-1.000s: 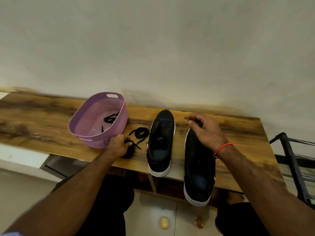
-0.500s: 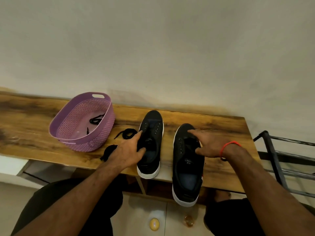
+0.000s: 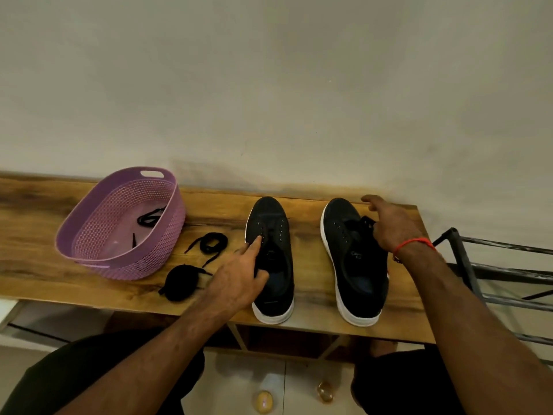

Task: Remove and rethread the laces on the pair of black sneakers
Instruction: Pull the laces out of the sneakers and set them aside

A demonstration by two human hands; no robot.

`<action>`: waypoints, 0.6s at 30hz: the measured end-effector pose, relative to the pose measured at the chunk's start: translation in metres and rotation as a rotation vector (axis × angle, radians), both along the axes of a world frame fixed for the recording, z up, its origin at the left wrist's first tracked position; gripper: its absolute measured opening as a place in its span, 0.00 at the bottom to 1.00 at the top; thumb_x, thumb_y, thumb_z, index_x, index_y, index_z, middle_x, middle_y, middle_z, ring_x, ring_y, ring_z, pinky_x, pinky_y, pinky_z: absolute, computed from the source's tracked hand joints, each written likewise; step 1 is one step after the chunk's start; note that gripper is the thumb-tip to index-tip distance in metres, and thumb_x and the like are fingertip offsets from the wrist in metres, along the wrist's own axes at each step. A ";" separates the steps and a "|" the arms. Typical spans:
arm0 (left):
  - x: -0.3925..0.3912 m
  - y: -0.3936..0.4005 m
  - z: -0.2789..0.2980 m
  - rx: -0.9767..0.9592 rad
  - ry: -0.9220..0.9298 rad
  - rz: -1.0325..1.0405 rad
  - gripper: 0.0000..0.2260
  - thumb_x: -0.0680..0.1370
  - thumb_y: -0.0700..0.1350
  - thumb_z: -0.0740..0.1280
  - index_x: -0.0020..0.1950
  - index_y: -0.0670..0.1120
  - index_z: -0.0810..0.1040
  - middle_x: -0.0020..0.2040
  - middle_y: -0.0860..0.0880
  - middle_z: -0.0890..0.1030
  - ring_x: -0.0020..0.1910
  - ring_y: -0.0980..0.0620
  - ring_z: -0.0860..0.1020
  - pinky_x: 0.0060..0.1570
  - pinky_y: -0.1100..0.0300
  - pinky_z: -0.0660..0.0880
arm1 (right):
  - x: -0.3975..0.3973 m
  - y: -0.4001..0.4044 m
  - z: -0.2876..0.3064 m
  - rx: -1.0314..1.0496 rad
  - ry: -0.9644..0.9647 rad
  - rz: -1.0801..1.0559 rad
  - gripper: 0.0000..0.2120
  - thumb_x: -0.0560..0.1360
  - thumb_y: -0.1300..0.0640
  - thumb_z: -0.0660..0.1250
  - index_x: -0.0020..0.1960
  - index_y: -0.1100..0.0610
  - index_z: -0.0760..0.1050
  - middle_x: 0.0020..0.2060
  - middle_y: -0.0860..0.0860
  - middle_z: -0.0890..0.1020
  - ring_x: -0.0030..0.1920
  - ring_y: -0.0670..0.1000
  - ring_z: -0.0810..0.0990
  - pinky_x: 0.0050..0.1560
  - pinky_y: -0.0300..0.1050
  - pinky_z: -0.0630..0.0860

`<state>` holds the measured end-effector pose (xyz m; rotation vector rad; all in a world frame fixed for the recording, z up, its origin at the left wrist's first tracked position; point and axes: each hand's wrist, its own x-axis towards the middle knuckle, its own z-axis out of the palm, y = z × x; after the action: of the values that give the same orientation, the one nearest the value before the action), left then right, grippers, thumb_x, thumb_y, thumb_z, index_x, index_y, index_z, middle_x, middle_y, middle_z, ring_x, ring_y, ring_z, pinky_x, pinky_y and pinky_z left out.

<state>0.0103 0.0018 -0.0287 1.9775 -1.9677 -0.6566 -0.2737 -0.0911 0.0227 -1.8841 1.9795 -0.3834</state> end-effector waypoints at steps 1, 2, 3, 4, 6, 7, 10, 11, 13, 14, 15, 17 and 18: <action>0.000 0.001 0.001 -0.001 -0.005 -0.004 0.33 0.80 0.47 0.63 0.83 0.50 0.54 0.75 0.48 0.70 0.68 0.50 0.72 0.64 0.56 0.73 | 0.000 -0.002 -0.002 -0.012 -0.001 -0.004 0.32 0.75 0.74 0.61 0.75 0.52 0.66 0.67 0.59 0.76 0.65 0.61 0.75 0.65 0.54 0.74; 0.001 0.001 0.001 -0.001 -0.007 -0.009 0.33 0.80 0.47 0.63 0.83 0.50 0.53 0.75 0.48 0.70 0.67 0.50 0.72 0.64 0.56 0.74 | 0.000 -0.004 -0.004 -0.020 -0.008 0.000 0.30 0.76 0.72 0.62 0.75 0.53 0.66 0.66 0.59 0.76 0.65 0.60 0.75 0.66 0.54 0.74; 0.001 0.001 0.003 0.003 -0.018 -0.009 0.33 0.80 0.49 0.63 0.83 0.51 0.53 0.74 0.49 0.70 0.67 0.50 0.73 0.63 0.55 0.75 | 0.001 -0.005 -0.006 -0.026 -0.013 0.012 0.28 0.77 0.69 0.64 0.74 0.53 0.67 0.66 0.59 0.77 0.65 0.60 0.75 0.67 0.53 0.73; 0.002 0.001 0.005 0.005 -0.036 -0.007 0.32 0.81 0.51 0.63 0.83 0.52 0.53 0.75 0.50 0.70 0.67 0.50 0.73 0.61 0.53 0.76 | 0.002 -0.005 -0.007 -0.036 -0.012 0.027 0.26 0.77 0.66 0.65 0.74 0.54 0.68 0.66 0.59 0.77 0.65 0.60 0.75 0.67 0.53 0.72; 0.004 -0.002 0.009 0.002 -0.080 0.005 0.31 0.81 0.55 0.62 0.82 0.53 0.55 0.75 0.51 0.69 0.69 0.50 0.72 0.60 0.51 0.77 | 0.009 -0.004 -0.008 -0.077 0.023 0.061 0.23 0.79 0.61 0.65 0.73 0.54 0.69 0.65 0.58 0.77 0.65 0.59 0.75 0.68 0.52 0.71; 0.006 -0.003 0.011 0.003 -0.091 0.015 0.31 0.81 0.57 0.62 0.82 0.53 0.57 0.75 0.52 0.69 0.70 0.50 0.72 0.61 0.49 0.77 | 0.015 -0.002 -0.008 -0.109 0.038 0.084 0.22 0.79 0.60 0.65 0.72 0.54 0.70 0.65 0.57 0.77 0.65 0.59 0.74 0.67 0.52 0.71; 0.011 -0.009 0.015 0.047 -0.072 0.049 0.32 0.80 0.63 0.61 0.81 0.54 0.58 0.76 0.52 0.69 0.72 0.49 0.70 0.63 0.44 0.75 | 0.047 0.008 -0.007 -0.191 -0.016 0.252 0.19 0.79 0.58 0.64 0.70 0.53 0.72 0.66 0.53 0.77 0.66 0.55 0.74 0.68 0.50 0.71; 0.013 -0.010 0.016 0.070 -0.064 0.057 0.32 0.80 0.64 0.61 0.81 0.54 0.58 0.76 0.52 0.68 0.73 0.48 0.69 0.63 0.44 0.75 | 0.062 0.015 -0.005 -0.192 -0.041 0.325 0.18 0.80 0.57 0.64 0.70 0.52 0.73 0.66 0.52 0.77 0.67 0.52 0.74 0.69 0.50 0.71; 0.018 -0.012 0.019 0.077 0.000 0.076 0.33 0.79 0.66 0.61 0.80 0.55 0.59 0.76 0.52 0.68 0.73 0.48 0.69 0.63 0.45 0.74 | 0.092 0.025 -0.003 -0.193 -0.066 0.447 0.17 0.81 0.56 0.63 0.70 0.49 0.72 0.67 0.49 0.76 0.67 0.49 0.73 0.69 0.50 0.71; 0.020 -0.014 0.022 0.055 0.040 0.086 0.32 0.79 0.67 0.61 0.79 0.55 0.60 0.76 0.52 0.68 0.73 0.47 0.69 0.64 0.45 0.74 | 0.103 0.028 -0.001 -0.211 -0.082 0.480 0.17 0.81 0.56 0.63 0.69 0.49 0.73 0.66 0.48 0.77 0.66 0.48 0.73 0.69 0.49 0.71; 0.025 -0.015 0.026 0.025 0.063 0.103 0.31 0.79 0.67 0.60 0.78 0.54 0.62 0.76 0.52 0.67 0.73 0.46 0.69 0.65 0.45 0.73 | 0.116 0.030 0.002 -0.247 -0.108 0.505 0.16 0.81 0.57 0.63 0.68 0.50 0.74 0.64 0.48 0.78 0.65 0.48 0.74 0.69 0.48 0.71; 0.036 -0.017 0.034 -0.076 -0.019 0.142 0.29 0.81 0.64 0.58 0.78 0.53 0.62 0.79 0.49 0.62 0.75 0.43 0.65 0.67 0.44 0.69 | 0.139 0.029 0.012 -0.317 -0.191 0.528 0.14 0.80 0.60 0.64 0.64 0.53 0.78 0.60 0.49 0.81 0.61 0.47 0.76 0.66 0.44 0.72; 0.042 -0.018 0.038 -0.131 -0.110 0.155 0.27 0.82 0.62 0.58 0.78 0.52 0.62 0.80 0.47 0.59 0.77 0.41 0.61 0.69 0.42 0.66 | 0.153 0.026 0.019 -0.344 -0.244 0.534 0.13 0.79 0.61 0.65 0.63 0.54 0.79 0.58 0.49 0.82 0.59 0.47 0.78 0.64 0.43 0.74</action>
<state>0.0521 -0.0165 0.0092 2.0979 -1.8421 -0.3793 -0.1209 -0.0654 0.0418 -2.3435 1.2465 -0.7826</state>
